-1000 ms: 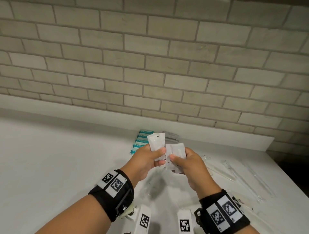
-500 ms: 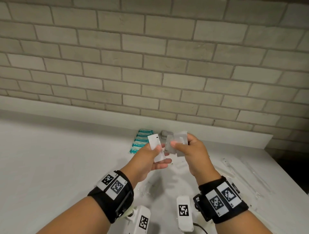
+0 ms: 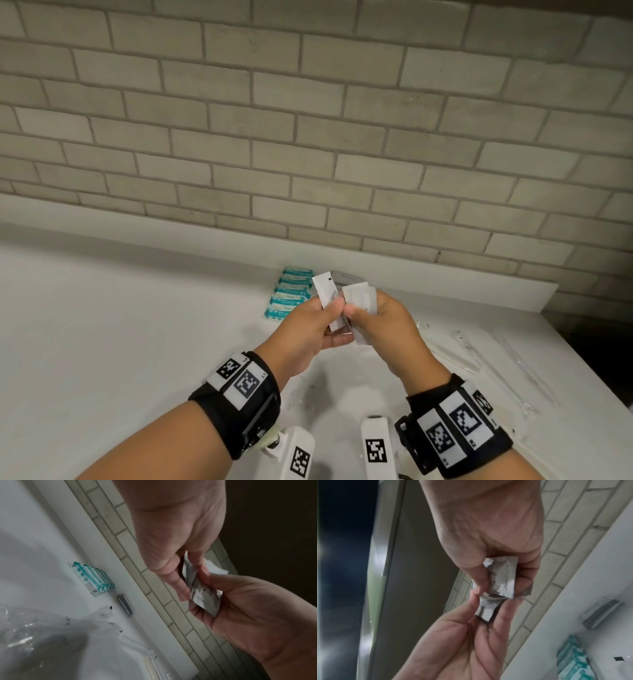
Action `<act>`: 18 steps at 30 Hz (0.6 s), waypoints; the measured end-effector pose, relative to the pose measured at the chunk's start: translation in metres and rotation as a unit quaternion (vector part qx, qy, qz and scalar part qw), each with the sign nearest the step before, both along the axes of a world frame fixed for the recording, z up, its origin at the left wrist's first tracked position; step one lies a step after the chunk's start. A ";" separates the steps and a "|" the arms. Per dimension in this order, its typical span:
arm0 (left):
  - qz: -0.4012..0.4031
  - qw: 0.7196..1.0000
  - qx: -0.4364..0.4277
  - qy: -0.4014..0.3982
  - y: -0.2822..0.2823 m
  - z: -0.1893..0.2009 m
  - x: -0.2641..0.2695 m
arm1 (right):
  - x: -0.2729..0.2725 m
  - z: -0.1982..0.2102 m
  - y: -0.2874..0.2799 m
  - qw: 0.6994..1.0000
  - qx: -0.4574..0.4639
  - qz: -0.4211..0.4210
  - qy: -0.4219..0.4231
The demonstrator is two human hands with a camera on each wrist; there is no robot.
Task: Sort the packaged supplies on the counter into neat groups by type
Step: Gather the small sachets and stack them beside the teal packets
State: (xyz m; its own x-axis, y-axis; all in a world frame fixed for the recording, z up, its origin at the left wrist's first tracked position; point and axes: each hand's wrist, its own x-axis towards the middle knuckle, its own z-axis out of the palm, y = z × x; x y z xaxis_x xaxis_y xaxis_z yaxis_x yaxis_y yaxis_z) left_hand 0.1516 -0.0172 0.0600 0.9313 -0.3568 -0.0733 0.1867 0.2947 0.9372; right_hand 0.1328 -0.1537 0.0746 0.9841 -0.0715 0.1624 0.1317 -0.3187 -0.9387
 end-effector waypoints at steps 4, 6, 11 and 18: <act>-0.009 1.000 -0.026 0.004 0.004 -0.002 0.002 | 0.005 -0.006 -0.004 0.998 -0.067 -0.013 0.010; -0.022 0.998 -0.051 0.004 0.004 -0.001 0.002 | 0.003 -0.010 0.002 0.998 -0.057 -0.007 0.024; -0.018 0.999 -0.033 0.037 0.010 0.003 0.004 | -0.004 -0.017 0.016 0.999 -0.002 -0.018 0.036; 0.037 0.989 0.132 -0.054 0.027 -0.004 0.012 | 0.004 -0.008 -0.010 0.991 0.095 -0.075 0.053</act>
State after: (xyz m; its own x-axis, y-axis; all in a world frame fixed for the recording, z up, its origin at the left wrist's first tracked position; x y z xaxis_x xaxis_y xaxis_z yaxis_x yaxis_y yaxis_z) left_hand 0.1633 0.0099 0.0562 0.9615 -0.2696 -0.0529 0.0680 0.0470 0.9966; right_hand 0.1373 -0.1640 0.0668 0.9707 -0.2386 0.0287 -0.0059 -0.1434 -0.9896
